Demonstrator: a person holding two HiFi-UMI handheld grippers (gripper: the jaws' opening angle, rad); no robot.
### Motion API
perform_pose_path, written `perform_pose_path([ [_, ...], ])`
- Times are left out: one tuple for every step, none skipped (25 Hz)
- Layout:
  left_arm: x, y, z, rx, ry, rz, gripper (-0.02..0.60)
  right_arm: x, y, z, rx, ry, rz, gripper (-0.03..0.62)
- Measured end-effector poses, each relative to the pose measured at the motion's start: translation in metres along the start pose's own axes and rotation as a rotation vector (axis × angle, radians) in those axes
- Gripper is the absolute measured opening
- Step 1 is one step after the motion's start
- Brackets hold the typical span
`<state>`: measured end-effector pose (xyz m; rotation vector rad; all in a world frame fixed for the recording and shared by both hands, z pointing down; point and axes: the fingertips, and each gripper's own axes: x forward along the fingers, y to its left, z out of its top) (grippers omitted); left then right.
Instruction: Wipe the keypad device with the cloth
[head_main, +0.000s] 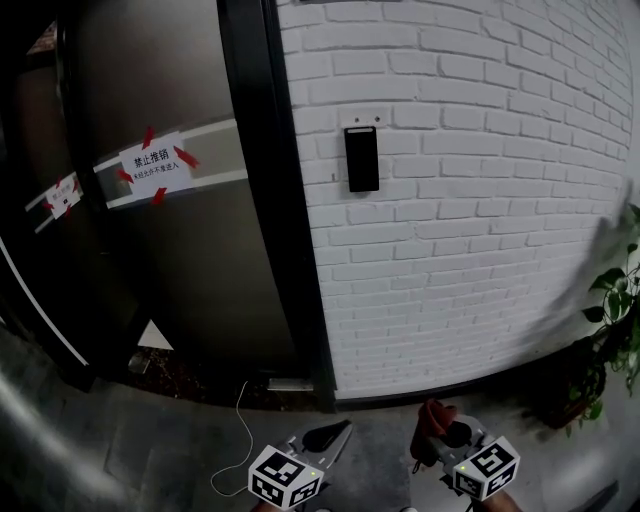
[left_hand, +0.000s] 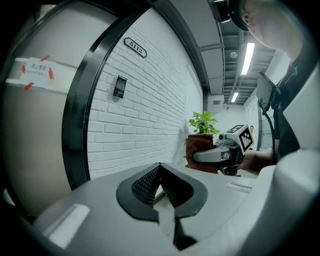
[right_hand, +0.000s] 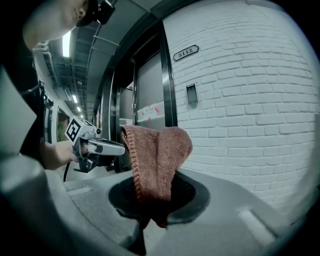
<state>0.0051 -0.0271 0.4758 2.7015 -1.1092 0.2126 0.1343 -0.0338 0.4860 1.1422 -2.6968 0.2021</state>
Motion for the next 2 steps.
perform_pose_path([
  [-0.0014,0.0015,-0.0013,-0.001,0.001,0.003,0.017,-0.0003,0.0011,-0.0009,0.001,0.002,-0.004,0.049],
  [-0.0028,0.0031,-0.0025,-0.002,0.002,0.006,0.017,-0.0006,0.0023,-0.0017,0.003,0.004,-0.008,0.049],
])
